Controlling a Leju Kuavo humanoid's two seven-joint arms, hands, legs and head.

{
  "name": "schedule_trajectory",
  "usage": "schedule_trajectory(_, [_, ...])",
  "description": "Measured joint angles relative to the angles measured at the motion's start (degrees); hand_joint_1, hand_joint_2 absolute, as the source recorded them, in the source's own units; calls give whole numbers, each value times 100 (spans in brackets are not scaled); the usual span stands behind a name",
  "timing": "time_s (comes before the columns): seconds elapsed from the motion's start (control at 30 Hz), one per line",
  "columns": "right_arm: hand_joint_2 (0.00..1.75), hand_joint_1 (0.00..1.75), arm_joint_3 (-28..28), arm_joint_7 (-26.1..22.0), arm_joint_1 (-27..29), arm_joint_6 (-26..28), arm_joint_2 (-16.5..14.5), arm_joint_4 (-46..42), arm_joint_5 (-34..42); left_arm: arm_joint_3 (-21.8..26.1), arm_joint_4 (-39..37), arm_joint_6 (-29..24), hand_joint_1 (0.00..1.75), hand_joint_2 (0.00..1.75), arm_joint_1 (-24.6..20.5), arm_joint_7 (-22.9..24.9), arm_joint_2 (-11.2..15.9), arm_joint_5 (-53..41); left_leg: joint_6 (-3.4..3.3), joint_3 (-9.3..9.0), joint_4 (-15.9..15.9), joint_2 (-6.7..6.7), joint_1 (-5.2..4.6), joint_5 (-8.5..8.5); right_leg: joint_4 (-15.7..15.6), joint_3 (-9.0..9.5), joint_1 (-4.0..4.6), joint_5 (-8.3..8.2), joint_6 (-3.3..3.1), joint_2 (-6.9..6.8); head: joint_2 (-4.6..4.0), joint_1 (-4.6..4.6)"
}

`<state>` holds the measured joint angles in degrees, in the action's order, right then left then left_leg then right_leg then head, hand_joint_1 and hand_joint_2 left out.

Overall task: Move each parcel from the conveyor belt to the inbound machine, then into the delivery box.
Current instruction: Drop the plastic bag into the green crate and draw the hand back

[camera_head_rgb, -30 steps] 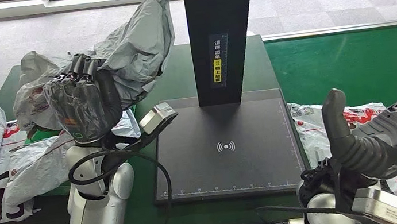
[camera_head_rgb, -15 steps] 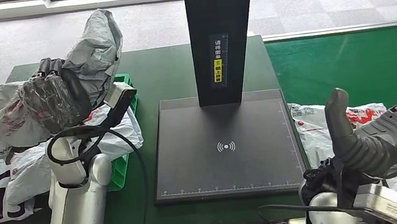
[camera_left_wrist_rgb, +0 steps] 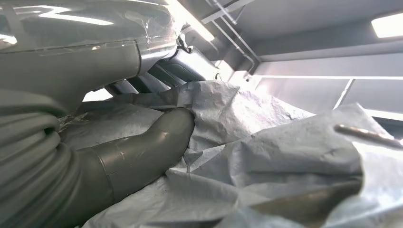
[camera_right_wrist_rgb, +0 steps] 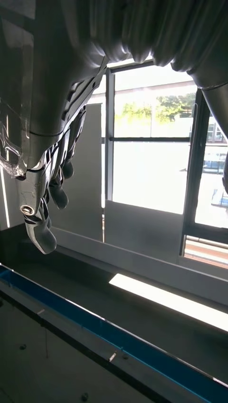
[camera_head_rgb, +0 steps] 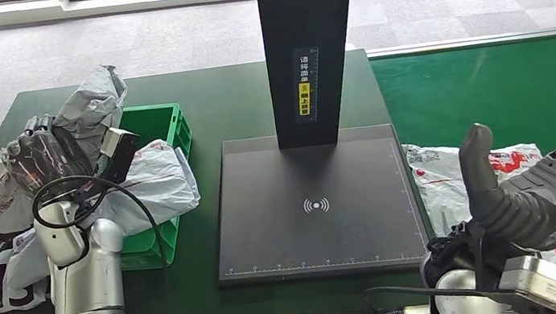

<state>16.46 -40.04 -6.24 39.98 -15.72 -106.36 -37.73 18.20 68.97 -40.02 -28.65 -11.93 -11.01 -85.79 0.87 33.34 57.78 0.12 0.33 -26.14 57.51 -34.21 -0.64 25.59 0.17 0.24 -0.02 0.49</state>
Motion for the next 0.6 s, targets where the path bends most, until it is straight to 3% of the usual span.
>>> schedule_trajectory(0.1, [175, 0, -6, 0, 0, 0, 0, 0, 14, 110, -66, 0, 175, 175, -11, 7, -24, -24, 0, 0, 0, 0, 0, 0, 0, 0, 0, 0, 0, 0, 0, 0])
schedule_trajectory(0.13, [175, 0, -9, 0, 1, 0, 0, 0, 17, 141, -83, 0, 163, 175, -11, 14, -32, -38, 0, 0, 0, 0, 0, 0, 0, 1, 0, -1, 0, 0, 0, 0])
schedule_trajectory(0.23, [175, 0, -17, 0, 3, 0, 0, 2, 32, 217, -119, -2, 32, 175, -11, 40, -52, -67, 0, 0, 0, 0, 0, 1, 0, 1, 0, -1, 0, 0, 0, 0])
schedule_trajectory(0.27, [175, 0, -19, 0, 3, 0, 1, 2, 39, 241, -123, -2, 0, 175, -11, 38, -56, -63, 0, 0, 0, -1, 0, 1, 0, 1, 0, -1, 0, 0, 0, 0])
schedule_trajectory(0.6, [175, 0, -20, 0, 2, 0, 2, 27, 109, 507, -20, -7, 0, 175, -7, -269, -161, 233, 0, 0, 0, -2, 0, 1, 1, 1, 0, -1, 0, -1, 0, 1])
